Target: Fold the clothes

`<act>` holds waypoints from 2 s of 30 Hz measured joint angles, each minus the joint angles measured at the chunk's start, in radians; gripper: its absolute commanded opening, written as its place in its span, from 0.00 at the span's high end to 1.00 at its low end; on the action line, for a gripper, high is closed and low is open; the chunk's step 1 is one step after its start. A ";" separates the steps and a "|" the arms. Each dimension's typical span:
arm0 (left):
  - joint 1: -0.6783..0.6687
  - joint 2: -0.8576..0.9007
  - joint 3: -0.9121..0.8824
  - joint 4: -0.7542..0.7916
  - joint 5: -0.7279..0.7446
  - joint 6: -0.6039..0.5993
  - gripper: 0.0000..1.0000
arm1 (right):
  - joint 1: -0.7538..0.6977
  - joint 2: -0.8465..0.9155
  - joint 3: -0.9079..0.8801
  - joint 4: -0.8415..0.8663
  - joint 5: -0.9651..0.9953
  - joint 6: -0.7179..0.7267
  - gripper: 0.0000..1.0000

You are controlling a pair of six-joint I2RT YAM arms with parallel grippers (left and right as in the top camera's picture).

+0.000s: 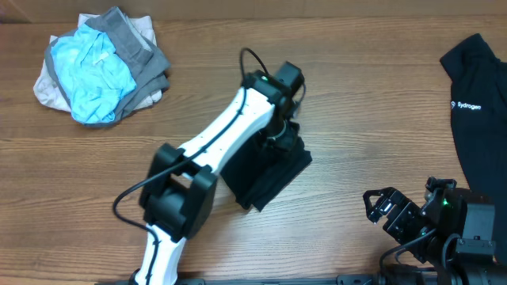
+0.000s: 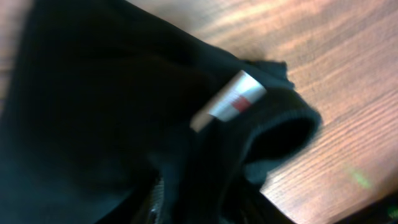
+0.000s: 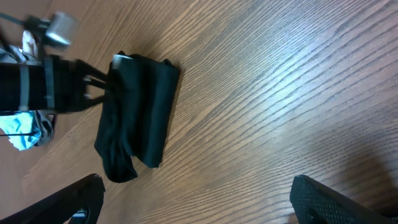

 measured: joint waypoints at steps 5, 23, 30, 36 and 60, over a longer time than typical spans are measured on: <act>-0.066 0.006 -0.002 0.001 0.043 0.000 0.59 | 0.000 0.000 0.000 0.000 0.000 0.000 0.00; -0.185 0.006 0.013 -0.055 0.067 -0.031 0.69 | 0.000 0.000 0.000 0.000 0.000 0.000 0.00; -0.065 -0.038 0.093 -0.161 0.066 -0.019 0.41 | 0.000 0.000 0.000 0.000 0.000 0.000 0.00; 0.008 -0.111 0.108 -0.312 0.038 0.003 0.37 | 0.000 0.000 0.000 0.000 0.000 0.001 0.00; 0.001 -0.114 -0.451 0.000 0.065 0.005 0.65 | 0.000 0.000 0.000 0.000 0.000 0.000 0.00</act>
